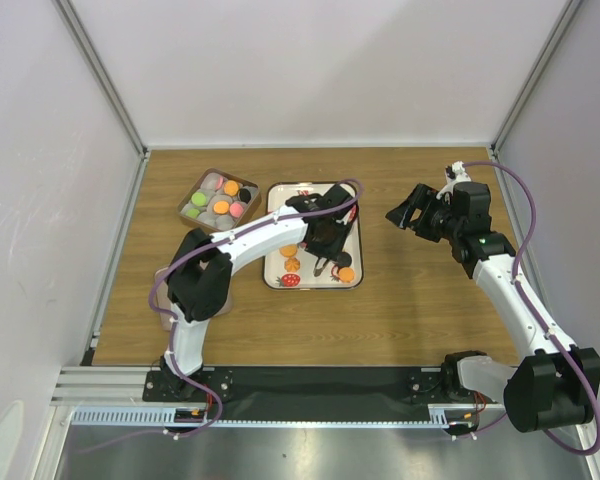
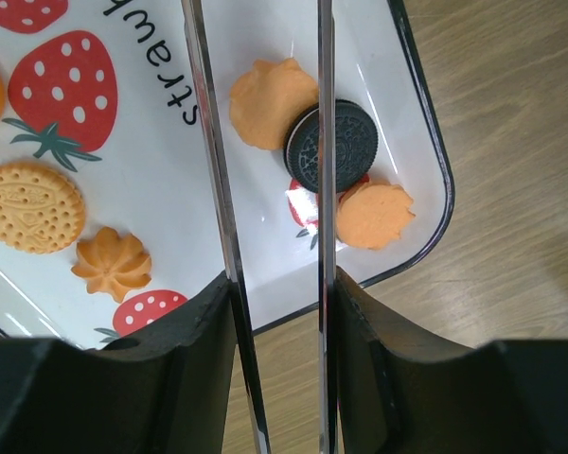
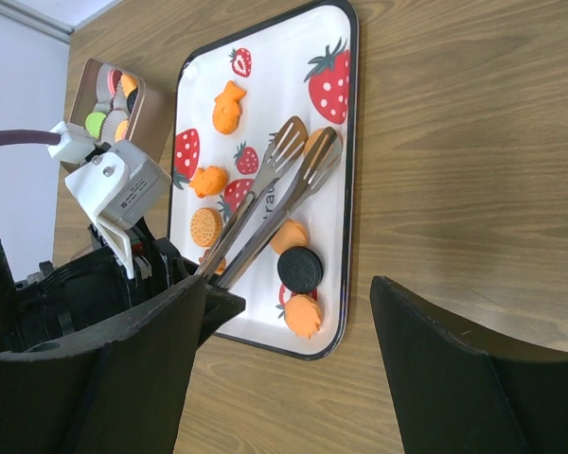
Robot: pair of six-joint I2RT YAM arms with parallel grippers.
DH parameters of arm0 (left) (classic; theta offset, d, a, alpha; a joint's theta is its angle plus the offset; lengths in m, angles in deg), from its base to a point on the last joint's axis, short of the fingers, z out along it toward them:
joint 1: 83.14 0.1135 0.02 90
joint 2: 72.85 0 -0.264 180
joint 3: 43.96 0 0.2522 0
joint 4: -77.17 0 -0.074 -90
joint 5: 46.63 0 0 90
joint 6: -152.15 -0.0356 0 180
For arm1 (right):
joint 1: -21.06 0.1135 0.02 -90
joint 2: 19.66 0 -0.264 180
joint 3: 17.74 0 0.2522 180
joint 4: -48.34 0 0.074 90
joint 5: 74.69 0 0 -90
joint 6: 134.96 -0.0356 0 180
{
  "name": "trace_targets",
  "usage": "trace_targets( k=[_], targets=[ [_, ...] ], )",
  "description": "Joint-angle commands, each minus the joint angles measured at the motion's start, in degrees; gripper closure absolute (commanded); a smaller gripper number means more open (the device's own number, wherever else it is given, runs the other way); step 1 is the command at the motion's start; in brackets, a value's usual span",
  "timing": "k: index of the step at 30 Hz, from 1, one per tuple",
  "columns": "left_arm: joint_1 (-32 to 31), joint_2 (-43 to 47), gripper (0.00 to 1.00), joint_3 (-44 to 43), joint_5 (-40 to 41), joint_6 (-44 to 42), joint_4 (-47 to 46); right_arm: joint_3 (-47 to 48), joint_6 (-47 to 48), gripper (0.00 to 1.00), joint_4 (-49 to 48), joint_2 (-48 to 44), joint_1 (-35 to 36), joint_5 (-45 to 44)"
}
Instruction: Pack the cookies
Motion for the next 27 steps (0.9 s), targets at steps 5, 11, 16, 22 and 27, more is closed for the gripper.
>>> trace_targets(
  k=[5,11,16,22,27],
  targets=[
    [0.48,1.32,0.53,-3.69,-0.10,-1.54,2.79,1.32,1.09,0.23,-0.45,-1.55,-0.30,0.20],
    [0.48,0.44,0.54,-4.93,-0.36,-2.24,3.50,1.32,1.18,0.23,-0.45,-1.47,-0.48,0.28],
    [0.75,0.00,0.56,-5.37,-0.89,-2.33,3.68,1.23,1.09,0.23,-0.45,-1.47,-0.39,0.37],
    [1.19,-0.09,0.59,-6.07,-0.54,-2.94,4.38,1.23,1.09,0.23,-0.54,-1.55,-0.56,0.46],
    [2.06,1.40,0.60,-6.60,0.95,-3.21,4.91,1.32,1.18,0.23,-0.54,-1.55,-0.56,0.46]
  ],
)
